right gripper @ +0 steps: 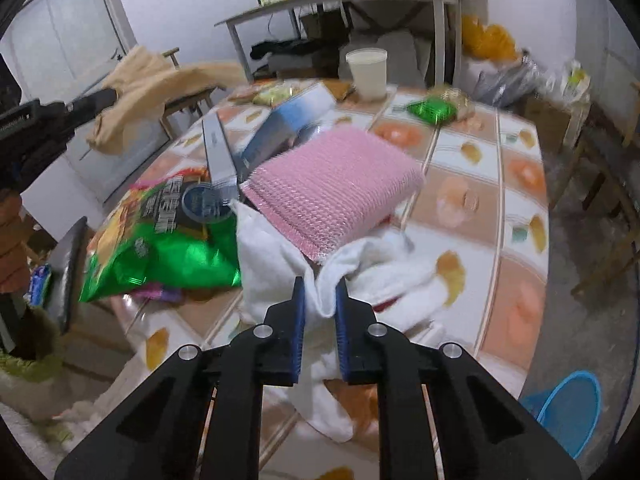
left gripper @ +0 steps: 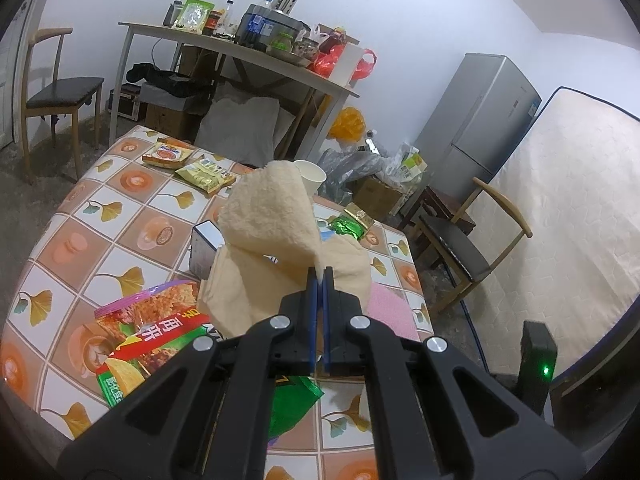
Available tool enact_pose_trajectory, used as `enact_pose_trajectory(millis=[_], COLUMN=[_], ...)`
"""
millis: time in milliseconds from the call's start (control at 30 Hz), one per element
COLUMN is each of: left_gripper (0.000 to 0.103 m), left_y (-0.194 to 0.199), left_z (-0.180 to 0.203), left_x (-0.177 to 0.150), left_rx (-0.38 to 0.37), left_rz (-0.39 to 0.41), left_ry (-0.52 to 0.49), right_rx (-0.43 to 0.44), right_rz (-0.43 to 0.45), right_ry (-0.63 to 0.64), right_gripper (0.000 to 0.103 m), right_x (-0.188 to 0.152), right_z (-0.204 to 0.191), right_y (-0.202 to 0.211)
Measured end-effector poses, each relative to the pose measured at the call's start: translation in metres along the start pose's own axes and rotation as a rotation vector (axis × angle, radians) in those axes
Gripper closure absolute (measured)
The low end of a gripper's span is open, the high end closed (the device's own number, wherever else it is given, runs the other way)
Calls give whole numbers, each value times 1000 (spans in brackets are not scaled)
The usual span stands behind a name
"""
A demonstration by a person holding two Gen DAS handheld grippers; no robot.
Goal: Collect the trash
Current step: 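Grasp the white glove with the right tool while the left tool holds the paper bag, then carry the glove with the right tool while the left tool carries the paper bag toward the wastebasket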
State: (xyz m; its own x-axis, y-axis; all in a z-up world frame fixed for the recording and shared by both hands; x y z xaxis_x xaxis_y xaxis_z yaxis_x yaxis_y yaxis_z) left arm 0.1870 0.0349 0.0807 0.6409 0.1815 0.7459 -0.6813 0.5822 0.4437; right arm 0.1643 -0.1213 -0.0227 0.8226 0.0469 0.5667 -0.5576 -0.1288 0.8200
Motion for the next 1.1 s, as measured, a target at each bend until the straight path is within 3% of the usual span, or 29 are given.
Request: enact_pose_trajectory(millis=[100,267,300,367,433,533,667,900,1100], left_gripper=[103,103,103,103,103,103,103,103,103], left_y=[1,4,4,5,7,9,10,11,17], left_z=[4,6,6,7,10,11,10,8,6], left_x=[-2,-4,-4,-4,-4,-5,-5,-7,-6], left_rx=[-4,0,1,-1,-3,-3,-1,-8,-28], left_rz=[-3,-3,0,3,6,10,8,14,40], left_ry=[-2,-4,-2,1,-8,-14,-11,-9,2], right_rx=[45,399,427,401,488,468,679,698,750], right_rz=[-41,31,44,30,56,46,71,79,158], right_ry=[-28,-182,-204,-201,-189,-186,-241,-398,-456], right_gripper=[89,92,92,92,92,92,92,92,92], right_x=[-11,-11,-10,-11,-13,-14,-17,-20,-17], right_z=[0,1,3,0,-8,-10,-11,14,29], right_y=[0,32,36,37,45,44,54,44,58])
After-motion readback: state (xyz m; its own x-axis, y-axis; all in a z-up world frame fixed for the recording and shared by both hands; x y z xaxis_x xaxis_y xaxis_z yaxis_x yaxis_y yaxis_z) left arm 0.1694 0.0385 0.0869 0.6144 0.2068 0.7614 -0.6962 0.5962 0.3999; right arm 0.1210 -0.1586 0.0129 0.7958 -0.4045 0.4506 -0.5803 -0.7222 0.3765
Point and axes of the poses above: each gripper's, at about its wrist camera, not at the fingertips, and y roughly against the way its jaws point, z to its right, x to its top, the point moved 4 cm from there along -y, roughly the way its jaws point, and after that the axes turned 8 degrees about -x, right-handed, at the moved point
